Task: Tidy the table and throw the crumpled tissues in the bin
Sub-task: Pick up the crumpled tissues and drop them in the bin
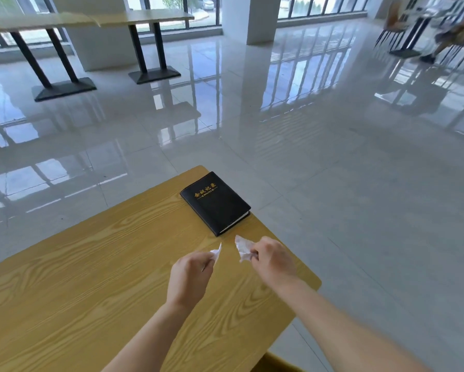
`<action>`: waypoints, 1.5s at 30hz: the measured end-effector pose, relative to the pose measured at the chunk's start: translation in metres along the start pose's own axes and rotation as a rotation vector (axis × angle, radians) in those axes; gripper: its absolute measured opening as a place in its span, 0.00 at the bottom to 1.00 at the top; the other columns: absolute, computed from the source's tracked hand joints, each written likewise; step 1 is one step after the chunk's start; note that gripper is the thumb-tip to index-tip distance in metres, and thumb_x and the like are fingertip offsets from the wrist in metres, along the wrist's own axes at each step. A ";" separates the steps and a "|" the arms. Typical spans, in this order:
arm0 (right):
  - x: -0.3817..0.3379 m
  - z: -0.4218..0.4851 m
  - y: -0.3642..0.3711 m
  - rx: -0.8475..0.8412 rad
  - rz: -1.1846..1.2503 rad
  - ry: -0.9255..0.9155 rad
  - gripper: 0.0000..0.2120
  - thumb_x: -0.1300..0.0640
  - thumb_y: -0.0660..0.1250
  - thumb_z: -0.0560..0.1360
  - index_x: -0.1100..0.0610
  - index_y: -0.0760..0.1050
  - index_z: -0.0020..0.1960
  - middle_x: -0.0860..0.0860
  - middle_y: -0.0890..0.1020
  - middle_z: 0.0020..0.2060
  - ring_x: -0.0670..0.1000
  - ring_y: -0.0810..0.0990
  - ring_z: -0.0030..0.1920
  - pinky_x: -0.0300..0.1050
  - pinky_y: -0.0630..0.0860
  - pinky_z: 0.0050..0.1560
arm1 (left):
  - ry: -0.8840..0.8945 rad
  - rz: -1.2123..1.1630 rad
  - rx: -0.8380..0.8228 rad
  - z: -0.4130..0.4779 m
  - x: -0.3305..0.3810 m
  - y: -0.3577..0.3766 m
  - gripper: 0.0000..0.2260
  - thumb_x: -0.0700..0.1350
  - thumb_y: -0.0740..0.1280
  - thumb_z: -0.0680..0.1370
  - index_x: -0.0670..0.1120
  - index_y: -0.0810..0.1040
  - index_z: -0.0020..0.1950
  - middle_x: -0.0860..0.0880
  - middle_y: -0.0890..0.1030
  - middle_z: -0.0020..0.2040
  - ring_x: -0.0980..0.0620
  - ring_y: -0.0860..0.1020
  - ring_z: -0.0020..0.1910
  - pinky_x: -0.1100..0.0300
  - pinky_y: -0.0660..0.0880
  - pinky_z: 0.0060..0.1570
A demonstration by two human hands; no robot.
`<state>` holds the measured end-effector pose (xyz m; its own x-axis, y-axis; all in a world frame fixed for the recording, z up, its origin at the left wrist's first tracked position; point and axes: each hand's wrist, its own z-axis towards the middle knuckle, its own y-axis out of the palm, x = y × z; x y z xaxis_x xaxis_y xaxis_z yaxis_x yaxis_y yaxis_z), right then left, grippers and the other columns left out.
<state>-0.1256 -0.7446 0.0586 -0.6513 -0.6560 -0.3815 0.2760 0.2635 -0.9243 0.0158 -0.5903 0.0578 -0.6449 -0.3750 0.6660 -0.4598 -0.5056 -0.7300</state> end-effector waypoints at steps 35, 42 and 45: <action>0.197 -0.287 0.098 -0.144 0.042 0.416 0.08 0.49 0.66 0.77 0.51 0.81 0.50 0.47 0.78 0.45 0.52 0.77 0.48 0.42 0.67 0.39 | -0.124 0.064 -0.453 -0.234 0.062 0.226 0.06 0.46 0.67 0.79 0.53 0.83 0.46 0.57 0.82 0.40 0.56 0.78 0.39 0.65 0.76 0.38; 0.222 -0.307 0.188 -0.263 0.043 0.502 0.08 0.51 0.63 0.79 0.52 0.80 0.50 0.48 0.79 0.47 0.51 0.77 0.49 0.41 0.68 0.41 | -0.207 0.081 -0.547 -0.248 0.003 0.282 0.13 0.41 0.65 0.79 0.49 0.77 0.34 0.53 0.74 0.30 0.56 0.71 0.29 0.67 0.63 0.29; 0.232 -0.311 0.224 -0.326 0.074 0.532 0.07 0.52 0.65 0.78 0.54 0.80 0.49 0.49 0.78 0.46 0.53 0.77 0.48 0.44 0.69 0.39 | -0.278 0.109 -0.544 -0.255 -0.027 0.302 0.10 0.42 0.65 0.79 0.48 0.83 0.41 0.52 0.78 0.34 0.56 0.74 0.33 0.65 0.68 0.31</action>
<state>-0.4350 -0.6176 -0.2398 -0.9244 -0.2085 -0.3194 0.1584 0.5519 -0.8187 -0.2614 -0.5350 -0.2200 -0.5561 -0.6274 0.5451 -0.6930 -0.0120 -0.7209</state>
